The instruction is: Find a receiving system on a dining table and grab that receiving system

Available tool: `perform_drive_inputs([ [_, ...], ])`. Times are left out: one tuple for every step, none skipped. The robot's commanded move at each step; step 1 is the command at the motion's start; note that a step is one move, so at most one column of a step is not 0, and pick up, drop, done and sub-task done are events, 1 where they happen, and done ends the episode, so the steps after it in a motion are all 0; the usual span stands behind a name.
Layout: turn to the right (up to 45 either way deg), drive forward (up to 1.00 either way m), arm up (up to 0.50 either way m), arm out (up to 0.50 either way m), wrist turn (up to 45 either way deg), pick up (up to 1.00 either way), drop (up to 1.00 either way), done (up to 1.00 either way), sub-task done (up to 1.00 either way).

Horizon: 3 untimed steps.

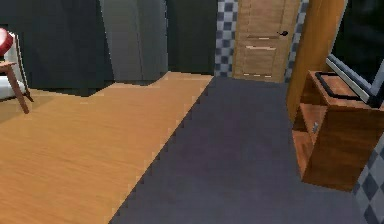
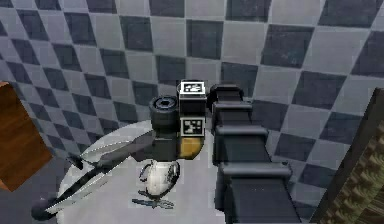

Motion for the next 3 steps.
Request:
perform_drive_inputs([
  [0.0, 0.0, 0.0, 0.0, 45.0, 0.0, 0.0, 0.0, 0.0],
  [0.0, 0.0, 0.0, 0.0, 15.0, 0.0, 0.0, 0.0, 0.0],
  [0.0, 0.0, -0.28, 0.0, 0.0, 0.0, 0.0, 0.0, 0.0],
])
